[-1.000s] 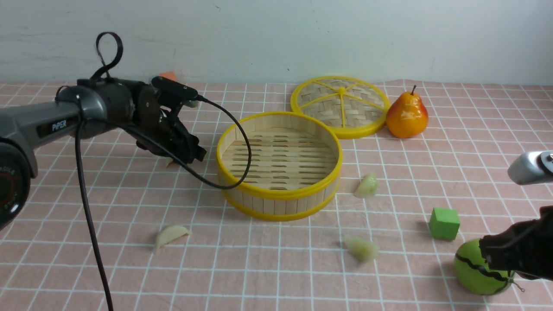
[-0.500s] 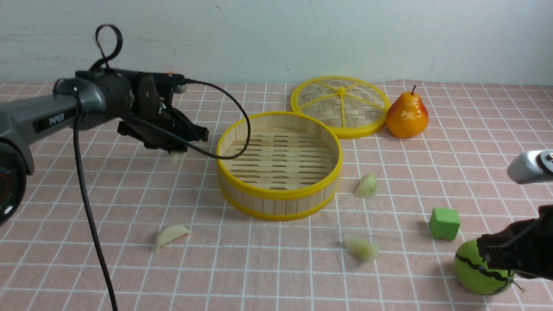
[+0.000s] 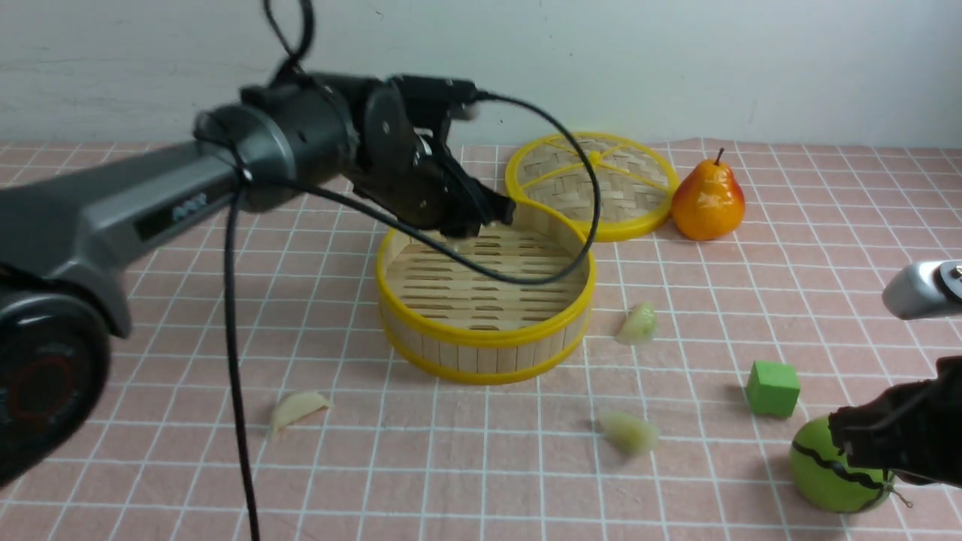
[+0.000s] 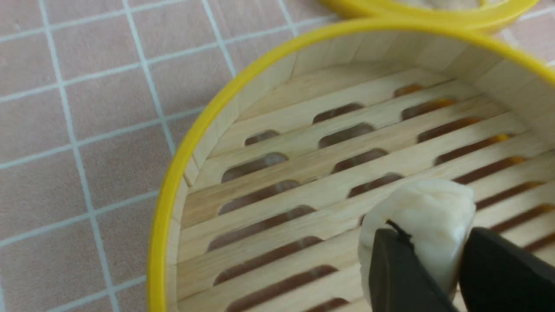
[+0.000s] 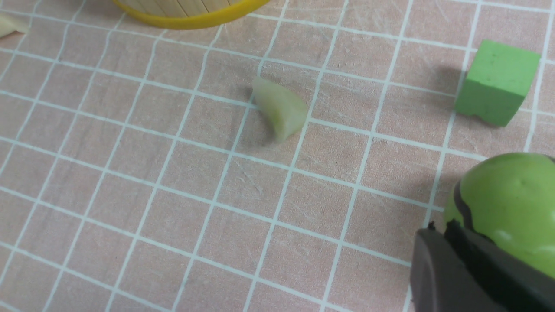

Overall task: Put the dumplings into the steamer on the table with the pink tablecloth.
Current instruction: 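Place the dumpling into the bamboo steamer basket with the left gripper, then reach for and grasp a dumpling on the table with the left gripper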

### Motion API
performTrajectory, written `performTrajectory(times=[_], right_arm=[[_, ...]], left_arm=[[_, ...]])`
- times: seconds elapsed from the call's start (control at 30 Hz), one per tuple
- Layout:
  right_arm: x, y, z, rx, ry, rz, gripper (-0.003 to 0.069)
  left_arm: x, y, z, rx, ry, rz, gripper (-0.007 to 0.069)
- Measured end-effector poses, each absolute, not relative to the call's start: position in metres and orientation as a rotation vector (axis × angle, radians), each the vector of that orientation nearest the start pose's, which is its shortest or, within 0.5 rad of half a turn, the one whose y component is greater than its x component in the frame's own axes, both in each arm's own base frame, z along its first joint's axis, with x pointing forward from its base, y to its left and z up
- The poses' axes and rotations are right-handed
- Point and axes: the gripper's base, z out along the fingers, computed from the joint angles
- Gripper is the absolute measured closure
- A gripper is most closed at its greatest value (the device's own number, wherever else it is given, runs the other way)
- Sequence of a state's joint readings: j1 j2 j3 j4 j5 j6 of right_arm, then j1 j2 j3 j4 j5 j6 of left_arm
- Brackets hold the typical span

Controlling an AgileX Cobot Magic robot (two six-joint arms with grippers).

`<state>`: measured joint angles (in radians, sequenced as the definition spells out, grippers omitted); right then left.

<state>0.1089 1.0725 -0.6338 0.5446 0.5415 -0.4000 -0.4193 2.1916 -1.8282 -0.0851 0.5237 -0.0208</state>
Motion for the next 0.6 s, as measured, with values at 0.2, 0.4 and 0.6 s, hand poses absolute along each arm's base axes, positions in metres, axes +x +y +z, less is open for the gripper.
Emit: performTrajectory(times=[0.2,0.4,0.6], right_arm=[[0.196,0.047,0.258,-0.174,2.415,0.424,0.0617],[0.195,0.047,0.258,-0.176,2.418,0.425,0.0617],[0.195,0.047,0.258,-0.188,2.420,0.421,0.0612]], left_arm=[[0.467,-0.208,0.199,0.378,2.368,-0.273,0.0377],[0.445,-0.197,0.255,0.394,2.391,-0.255,0.0202],[0.392,-0.157,0.342,0.394,2.459,-0.139,0.0185]])
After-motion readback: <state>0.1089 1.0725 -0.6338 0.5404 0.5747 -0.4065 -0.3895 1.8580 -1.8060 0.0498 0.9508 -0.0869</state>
